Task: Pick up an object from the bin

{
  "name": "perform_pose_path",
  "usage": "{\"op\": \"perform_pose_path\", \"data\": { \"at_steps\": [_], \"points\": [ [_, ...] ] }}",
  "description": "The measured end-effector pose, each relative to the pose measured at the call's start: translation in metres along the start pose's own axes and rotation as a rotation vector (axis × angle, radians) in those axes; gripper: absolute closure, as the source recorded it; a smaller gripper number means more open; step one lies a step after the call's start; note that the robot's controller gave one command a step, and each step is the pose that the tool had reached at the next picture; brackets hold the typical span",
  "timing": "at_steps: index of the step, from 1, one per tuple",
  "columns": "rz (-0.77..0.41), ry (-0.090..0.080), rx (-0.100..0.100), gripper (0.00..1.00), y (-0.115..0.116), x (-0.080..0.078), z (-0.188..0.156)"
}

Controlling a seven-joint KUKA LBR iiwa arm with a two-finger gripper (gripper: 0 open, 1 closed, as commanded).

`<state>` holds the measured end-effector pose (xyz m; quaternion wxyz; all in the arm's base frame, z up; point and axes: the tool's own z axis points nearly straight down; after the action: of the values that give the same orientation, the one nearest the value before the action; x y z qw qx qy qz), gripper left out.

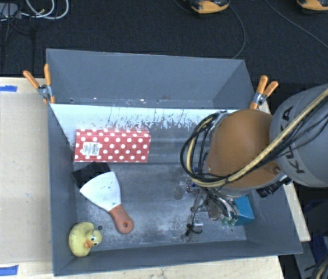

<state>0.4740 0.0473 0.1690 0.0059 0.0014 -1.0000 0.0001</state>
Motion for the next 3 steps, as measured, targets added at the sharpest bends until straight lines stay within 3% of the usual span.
{"op": "perform_pose_path", "data": {
  "at_steps": [1,2,3],
  "points": [
    [0.002,-0.008,0.0,0.0,0.0,-0.002,-0.004],
    [-0.136,-0.002,0.0,0.0,0.003,0.0,-0.018],
    [-0.331,-0.007,-0.001,0.0,-0.042,-0.005,-0.023]
  ]
}}
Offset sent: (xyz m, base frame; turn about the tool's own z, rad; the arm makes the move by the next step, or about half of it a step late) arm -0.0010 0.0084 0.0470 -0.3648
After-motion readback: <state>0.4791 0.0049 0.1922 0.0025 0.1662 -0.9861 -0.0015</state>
